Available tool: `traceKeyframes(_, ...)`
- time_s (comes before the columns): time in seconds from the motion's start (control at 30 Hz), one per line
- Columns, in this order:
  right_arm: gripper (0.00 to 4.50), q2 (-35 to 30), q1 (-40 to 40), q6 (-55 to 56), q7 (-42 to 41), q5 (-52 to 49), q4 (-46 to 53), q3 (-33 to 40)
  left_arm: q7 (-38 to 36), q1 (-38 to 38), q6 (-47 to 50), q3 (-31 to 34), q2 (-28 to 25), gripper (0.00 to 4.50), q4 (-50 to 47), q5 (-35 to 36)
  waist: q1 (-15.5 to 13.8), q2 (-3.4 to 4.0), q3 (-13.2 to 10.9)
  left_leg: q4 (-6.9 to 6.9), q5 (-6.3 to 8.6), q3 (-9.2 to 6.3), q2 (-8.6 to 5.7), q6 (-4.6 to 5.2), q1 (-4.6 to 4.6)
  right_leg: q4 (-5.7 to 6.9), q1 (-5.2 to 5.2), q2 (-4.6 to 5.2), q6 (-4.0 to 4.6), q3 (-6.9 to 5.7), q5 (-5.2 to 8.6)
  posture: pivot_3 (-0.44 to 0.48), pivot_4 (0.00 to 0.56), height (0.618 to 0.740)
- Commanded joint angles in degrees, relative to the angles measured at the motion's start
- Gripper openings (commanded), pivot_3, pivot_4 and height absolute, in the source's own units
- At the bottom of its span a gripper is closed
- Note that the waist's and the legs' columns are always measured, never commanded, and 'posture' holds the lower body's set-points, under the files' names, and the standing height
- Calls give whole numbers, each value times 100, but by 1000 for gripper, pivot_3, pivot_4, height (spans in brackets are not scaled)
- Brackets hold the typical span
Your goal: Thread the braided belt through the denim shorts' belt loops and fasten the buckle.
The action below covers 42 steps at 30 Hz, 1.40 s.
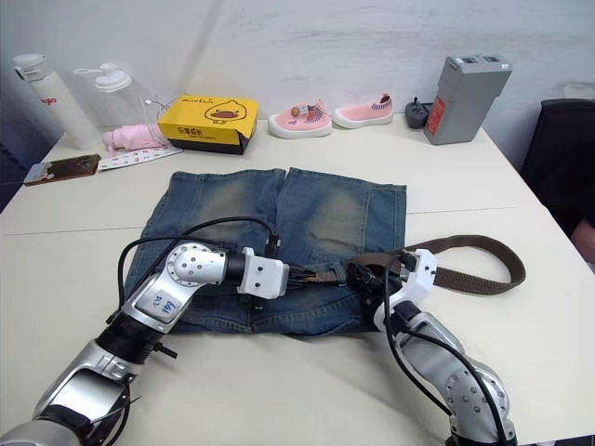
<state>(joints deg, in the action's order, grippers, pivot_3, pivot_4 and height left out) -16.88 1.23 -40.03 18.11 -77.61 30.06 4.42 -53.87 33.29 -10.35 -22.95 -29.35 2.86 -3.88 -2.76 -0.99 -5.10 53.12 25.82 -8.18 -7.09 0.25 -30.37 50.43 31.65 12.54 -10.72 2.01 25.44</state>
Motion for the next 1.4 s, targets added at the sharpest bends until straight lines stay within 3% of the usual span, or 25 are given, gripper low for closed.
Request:
traceKeyframes(0.03, 768, -67, 83, -148, 87, -61, 44, 19, 42, 23, 214, 226, -10, 0, -241, 58, -4, 2, -1, 0, 0, 0, 0, 0, 0, 0, 0, 0, 0, 0, 0, 0, 150, 624)
traceKeyframes(0.13, 1698, -571, 49, -259, -107, -649, 295, 484, -26, 62, 357, 276, -48, 0, -282, 99, -7, 25, -16, 0, 0, -2, -1, 0, -2, -1, 0, -1, 0, 0, 0, 0, 150, 624)
traceKeyframes(0.17, 2388, -891, 84, -353, -342, -878, 412, 685, -65, 75, 449, 278, -47, 0, -309, 127, -10, 32, -22, 2, 0, -1, -5, 0, -6, -2, 1, 0, 0, 3, 0, 0, 150, 624)
traceKeyframes(0.2, 2744, -1224, 133, -460, -629, -995, 523, 863, -106, 83, 543, 270, -36, 0, -345, 154, -15, 36, -25, 3, -1, 0, -8, -1, -9, -4, 2, 1, -1, 6, -1, 0, 150, 624)
traceKeyframes(0.3, 4181, -2361, 420, -706, -2024, -606, 1016, 1249, -173, 116, 778, 252, 66, 0, -403, 227, -26, 43, -29, 0, -2, -1, -7, 2, -16, -26, -1, 1, -15, 1, -8, 0, 150, 624)
traceKeyframes(0.33, 4450, -2666, 527, -610, -2583, -217, 1250, 1306, -194, 123, 831, 230, 100, 0, -410, 245, -29, 41, -31, -2, -3, -2, -6, 3, -15, -33, -3, 1, -17, -3, -9, 0, 150, 624)
traceKeyframes(0.47, 4450, -3691, 1037, 108, -4504, 1568, 2120, 1099, -222, 150, 1068, 222, 248, 0, -404, 328, -32, 20, -47, -30, -7, -14, 0, 5, -1, -74, -26, -3, -49, -22, -25, 0, 150, 624)
traceKeyframes(0.57, 4450, -4258, 1274, 786, -5208, 3232, 2307, 322, -320, 172, 1276, 266, 271, 0, -466, 409, -33, -6, -65, -78, -38, -11, -3, -16, 5, -127, -35, 5, -105, -22, -56, 0, 150, 624)
traceKeyframes(0.67, 4450, -4503, 1235, 1505, -5331, 4974, 2001, -631, -392, 181, 1405, 304, 216, 0, -567, 456, -34, -30, -83, -98, -69, -12, -1, -43, 2, -160, -36, 9, -120, -24, -83, 0, 150, 624)
traceKeyframes(0.8, 4450, -4052, 588, 1474, -4821, 6475, 1415, -1686, -486, 185, 1573, 395, 95, 0, -781, 550, -31, -36, -91, -96, -84, 4, -1, -58, -6, -163, -26, 19, -107, -16, -93, 0, 150, 624)
traceKeyframes(0.83, 4069, -3941, 493, 1385, -4711, 6720, 1285, -1832, -504, 175, 1583, 428, 48, 0, -831, 565, -34, -34, -92, -95, -85, 4, -1, -59, -9, -162, -24, 19, -106, -16, -94, 0, 150, 624)
traceKeyframes(0.9, 3720, -3737, 453, 1230, -4607, 6904, 1088, -2026, -581, 138, 1602, 553, -153, 0, -953, 592, -39, -35, -93, -94, -86, 4, -1, -58, -11, -160, -22, 21, -106, -16, -94, 0, 150, 624)
traceKeyframes(1.17, 71, -3003, 483, 549, -4425, 6934, 948, -1911, -959, -257, 1291, 1052, -1236, 0, -1420, 690, -41, -39, -93, -93, -88, 2, 10, -61, -9, -143, -16, 9, -84, -13, -95, 0, 150, 624)
traceKeyframes(1.37, 2, -3102, 706, 439, -4490, 6853, 585, -866, -1121, -992, 287, 1489, -1860, 0, -1528, 775, -58, -37, -94, -90, -87, 0, 6, -46, -10, -139, -16, 7, -54, -13, -94, 0, 150, 624)
traceKeyframes(1.4, 2, -3171, 754, 478, -4524, 6886, 500, -737, -1079, -1047, 175, 1522, -1881, 0, -1500, 740, -89, -37, -94, -87, -88, 0, 3, -43, -13, -137, -15, 10, -8, -14, -72, 0, 150, 624)
